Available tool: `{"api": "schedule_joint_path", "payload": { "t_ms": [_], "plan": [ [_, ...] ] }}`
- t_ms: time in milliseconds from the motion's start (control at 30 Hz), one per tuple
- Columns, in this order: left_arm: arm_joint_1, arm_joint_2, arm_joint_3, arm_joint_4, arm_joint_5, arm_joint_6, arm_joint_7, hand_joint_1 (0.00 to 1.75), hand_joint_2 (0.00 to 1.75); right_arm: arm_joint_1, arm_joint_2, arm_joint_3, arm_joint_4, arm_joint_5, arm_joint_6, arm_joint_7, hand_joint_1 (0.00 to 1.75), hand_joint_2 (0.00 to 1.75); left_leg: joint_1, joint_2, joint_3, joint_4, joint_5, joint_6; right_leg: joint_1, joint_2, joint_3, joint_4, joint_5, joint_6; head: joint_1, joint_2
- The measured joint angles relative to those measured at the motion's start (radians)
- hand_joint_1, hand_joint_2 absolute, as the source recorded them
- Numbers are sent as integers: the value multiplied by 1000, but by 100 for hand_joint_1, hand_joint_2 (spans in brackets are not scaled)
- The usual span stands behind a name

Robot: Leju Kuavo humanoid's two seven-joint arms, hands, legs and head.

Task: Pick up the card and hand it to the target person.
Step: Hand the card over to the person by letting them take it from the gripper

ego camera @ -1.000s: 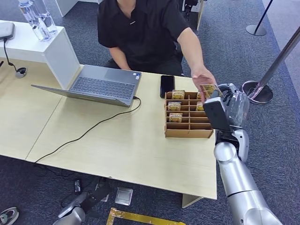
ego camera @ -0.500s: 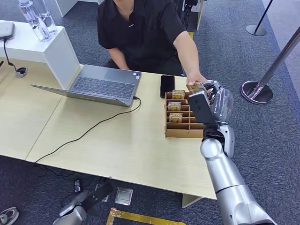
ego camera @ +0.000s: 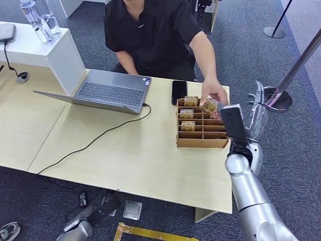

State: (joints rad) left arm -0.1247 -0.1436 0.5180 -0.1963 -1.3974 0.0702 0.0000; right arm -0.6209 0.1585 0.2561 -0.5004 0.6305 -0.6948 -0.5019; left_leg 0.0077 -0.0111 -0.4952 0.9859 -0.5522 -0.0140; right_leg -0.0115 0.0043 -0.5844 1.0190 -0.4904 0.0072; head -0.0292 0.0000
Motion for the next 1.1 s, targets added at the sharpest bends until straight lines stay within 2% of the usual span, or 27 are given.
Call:
{"api": "schedule_joint_path", "payload": {
  "t_ms": [100, 233, 300, 433, 567, 667, 767, 833, 867, 933, 1000, 1033, 1100],
  "plan": [
    [0, 0, 1, 1, 8, 9, 0, 0, 0, 40, -7, -90, -41, 44, -2, -62, 0, 0, 0, 0, 0, 0, 0, 0, 0, 0, 0, 0, 0, 0, 0, 0],
    [6, 0, 5, 1, 25, 26, -2, 0, 0, 106, -17, -292, -75, 61, -3, -142, 0, 0, 0, -1, -1, 0, 0, 0, 0, -1, 0, -1, 0, 0, 0, 0],
    [13, 0, 6, 2, 28, 28, -2, 0, 0, 143, -31, -391, -73, 76, -3, -142, 0, 0, 0, -1, -1, 0, 0, 1, 0, -1, 0, -1, 0, 0, 0, 0],
    [31, 1, 11, 2, 32, 28, -1, 0, 0, 228, -64, -589, -58, 174, -4, -81, 0, 0, 0, -1, -1, 0, -1, 1, 0, -1, 0, -2, 0, 0, 1, 0],
    [48, 3, 14, 2, 32, 33, 1, 0, 0, 302, -95, -800, -4, 293, -4, 66, 0, 0, 0, -1, -2, 0, -2, 1, 0, -2, -1, -2, -1, 2, -1, 0],
    [51, 4, 15, 2, 27, 39, 2, 0, 0, 352, -116, -913, 61, 369, -1, 195, 0, 0, 0, -1, -2, -1, -2, 1, 0, -2, -1, -2, -2, 2, 0, 0],
    [49, 6, 16, 2, 25, 40, 2, 0, 0, 402, -135, -968, 144, 437, 50, 384, 0, 0, 0, -1, -2, -1, -2, 1, 0, -2, -1, -2, -2, 2, 0, 0],
    [47, 7, 16, 2, 25, 34, 1, 0, 0, 439, -139, -982, 189, 470, 133, 526, 0, 0, 0, -1, -2, -1, -2, 1, 0, -2, -1, -2, -2, 2, 0, 0],
    [45, 7, 17, 2, 25, 28, 0, 5, 0, 456, -140, -987, 206, 478, 182, 584, 6, 0, 0, -1, -2, -1, -2, 1, 0, -2, -1, -2, -2, 2, 0, 0],
    [42, 7, 19, 2, 27, 10, -4, 86, 0, 489, -139, -997, 235, 484, 297, 665, 89, 0, 0, -1, -2, -1, -2, 1, 0, -2, -1, -2, -2, 2, -1, 0],
    [39, 7, 20, 2, 27, -17, -8, 168, 0, 517, -135, -1005, 255, 484, 393, 691, 171, 0, 0, -1, -2, -1, -2, 1, 0, -2, -1, -2, -2, 2, -1, 0],
    [38, 8, 20, 2, 25, -32, -8, 175, 0, 528, -132, -1009, 262, 485, 421, 684, 175, 0, 0, -1, -2, -1, -2, 1, 0, -2, -1, -2, -2, 2, -1, 0],
    [37, 8, 20, 2, 20, -55, -8, 175, 0, 541, -122, -1014, 273, 486, 447, 662, 175, 87, 0, -1, -2, -1, -2, 1, 0, -1, -1, -2, -2, 2, -1, 0]
  ]
}}
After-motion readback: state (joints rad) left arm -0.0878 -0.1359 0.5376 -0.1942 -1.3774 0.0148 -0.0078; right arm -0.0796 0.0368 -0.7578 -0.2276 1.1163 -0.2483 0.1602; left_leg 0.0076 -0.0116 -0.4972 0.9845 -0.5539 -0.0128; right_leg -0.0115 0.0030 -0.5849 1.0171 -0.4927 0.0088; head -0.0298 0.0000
